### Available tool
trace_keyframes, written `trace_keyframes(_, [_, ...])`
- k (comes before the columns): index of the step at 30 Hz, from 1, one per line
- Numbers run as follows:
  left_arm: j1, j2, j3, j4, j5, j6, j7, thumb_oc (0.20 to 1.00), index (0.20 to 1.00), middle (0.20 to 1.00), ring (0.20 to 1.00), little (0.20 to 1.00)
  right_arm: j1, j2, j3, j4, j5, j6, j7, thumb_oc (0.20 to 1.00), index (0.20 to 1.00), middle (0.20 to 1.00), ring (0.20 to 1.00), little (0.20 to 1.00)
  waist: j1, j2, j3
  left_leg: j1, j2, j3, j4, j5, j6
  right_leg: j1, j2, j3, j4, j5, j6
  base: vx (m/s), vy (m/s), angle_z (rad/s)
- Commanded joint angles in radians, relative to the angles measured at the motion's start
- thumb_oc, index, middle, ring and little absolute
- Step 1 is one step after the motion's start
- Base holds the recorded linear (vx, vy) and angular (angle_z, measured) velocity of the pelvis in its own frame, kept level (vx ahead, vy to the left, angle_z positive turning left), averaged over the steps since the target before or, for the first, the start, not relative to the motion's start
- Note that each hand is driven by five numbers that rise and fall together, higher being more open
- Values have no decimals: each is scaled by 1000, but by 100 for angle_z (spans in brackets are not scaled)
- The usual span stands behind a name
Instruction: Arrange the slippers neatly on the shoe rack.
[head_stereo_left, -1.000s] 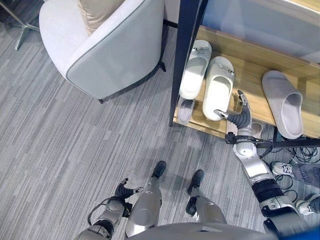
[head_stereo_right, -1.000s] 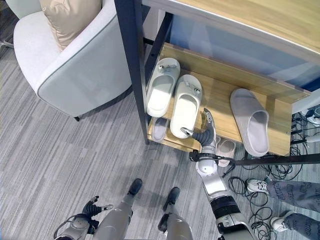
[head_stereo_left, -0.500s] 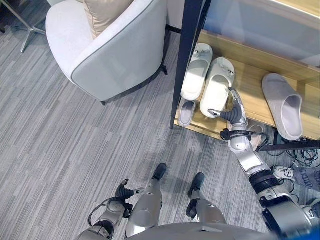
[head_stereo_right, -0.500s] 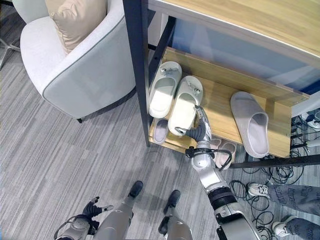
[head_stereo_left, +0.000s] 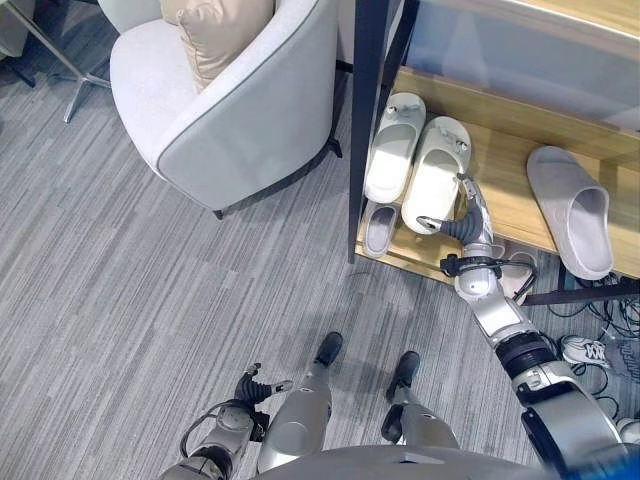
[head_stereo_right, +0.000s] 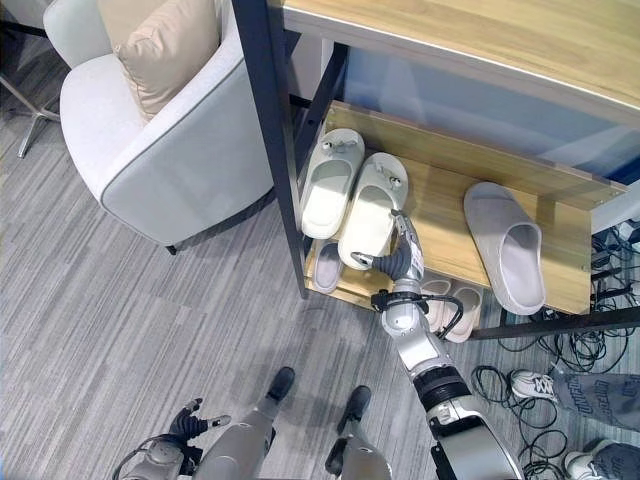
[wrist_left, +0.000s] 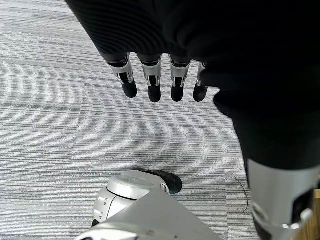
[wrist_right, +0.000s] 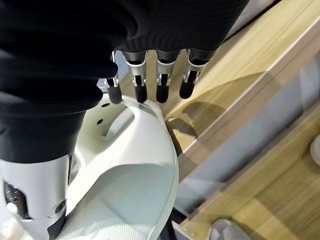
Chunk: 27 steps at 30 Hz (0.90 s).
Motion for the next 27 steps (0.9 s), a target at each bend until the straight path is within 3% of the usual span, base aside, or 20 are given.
trace_keyframes(1, [23,-51,-26,62,21,-9,9,1000,1000,1000,1000,1000,-52,-34,-4,23,-30,5,-15,1000,1000,1000,1000,1000,42,-12,17,54,3,85,-124,-6,6,114,-36,6,6,-76,110,0,0,0])
trace_keyframes(15, [34,-59,-18,70,31,-2,16,1000,1000,1000,1000,1000,-32,-52,-63,-15,-28,6,-70,1000,1000,1000,1000,1000,33,-9,3,66,5,89,-124,-10,8,126,-35,1,6,-82,108,0,0,0])
trace_keyframes(22, [46,-60,-11,72,48,-1,11,1000,1000,1000,1000,1000,-1,-35,-113,-135,66,-93,-72,1000,1000,1000,1000,1000,28,-1,0,72,8,96,-124,-11,9,128,-36,5,6,-84,107,0,0,0])
trace_keyframes(27, [62,-66,-9,85,59,4,7,1000,1000,1000,1000,1000,10,-31,-129,-184,114,-123,-53,1000,1000,1000,1000,1000,28,-2,-3,75,7,95,-124,-12,10,130,-35,4,6,-86,107,0,0,0])
